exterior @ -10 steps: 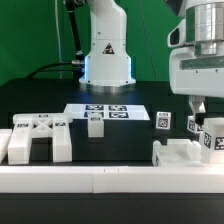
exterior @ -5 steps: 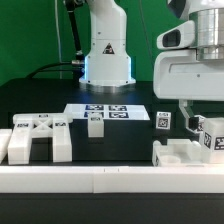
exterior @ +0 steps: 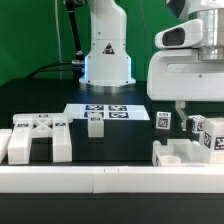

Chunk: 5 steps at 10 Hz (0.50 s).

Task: Assemble chair

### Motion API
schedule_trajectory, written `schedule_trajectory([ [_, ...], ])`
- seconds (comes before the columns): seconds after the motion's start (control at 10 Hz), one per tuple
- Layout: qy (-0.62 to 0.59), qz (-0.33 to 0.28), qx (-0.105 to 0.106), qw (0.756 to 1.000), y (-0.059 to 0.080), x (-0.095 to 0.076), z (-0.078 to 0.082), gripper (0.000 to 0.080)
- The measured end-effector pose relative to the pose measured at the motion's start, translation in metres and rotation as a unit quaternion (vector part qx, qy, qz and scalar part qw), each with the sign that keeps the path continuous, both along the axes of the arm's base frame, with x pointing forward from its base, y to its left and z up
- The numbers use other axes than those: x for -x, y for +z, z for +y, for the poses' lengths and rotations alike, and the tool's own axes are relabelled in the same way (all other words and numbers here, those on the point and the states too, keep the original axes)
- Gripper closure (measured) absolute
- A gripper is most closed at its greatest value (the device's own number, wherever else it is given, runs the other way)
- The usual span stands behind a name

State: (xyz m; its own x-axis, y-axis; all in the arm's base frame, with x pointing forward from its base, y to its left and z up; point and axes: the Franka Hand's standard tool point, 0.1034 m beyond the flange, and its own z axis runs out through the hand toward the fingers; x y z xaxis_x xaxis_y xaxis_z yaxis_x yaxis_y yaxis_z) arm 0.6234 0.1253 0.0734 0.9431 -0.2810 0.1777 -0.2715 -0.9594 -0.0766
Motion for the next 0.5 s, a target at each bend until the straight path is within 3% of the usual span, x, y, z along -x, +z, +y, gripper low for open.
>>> schedule_trajectory([
  [0.2,0.048,-0.002,0.012,0.999,0.0,-0.0001,-0.0001,0.015],
  [0.4,0.047,-0.002,0.012,0.999,0.0,-0.0002,-0.0002,0.0409],
  [0.5,0.047,-0.002,0.012,0.999,0.0,-0.0001,-0.0002,0.0409],
])
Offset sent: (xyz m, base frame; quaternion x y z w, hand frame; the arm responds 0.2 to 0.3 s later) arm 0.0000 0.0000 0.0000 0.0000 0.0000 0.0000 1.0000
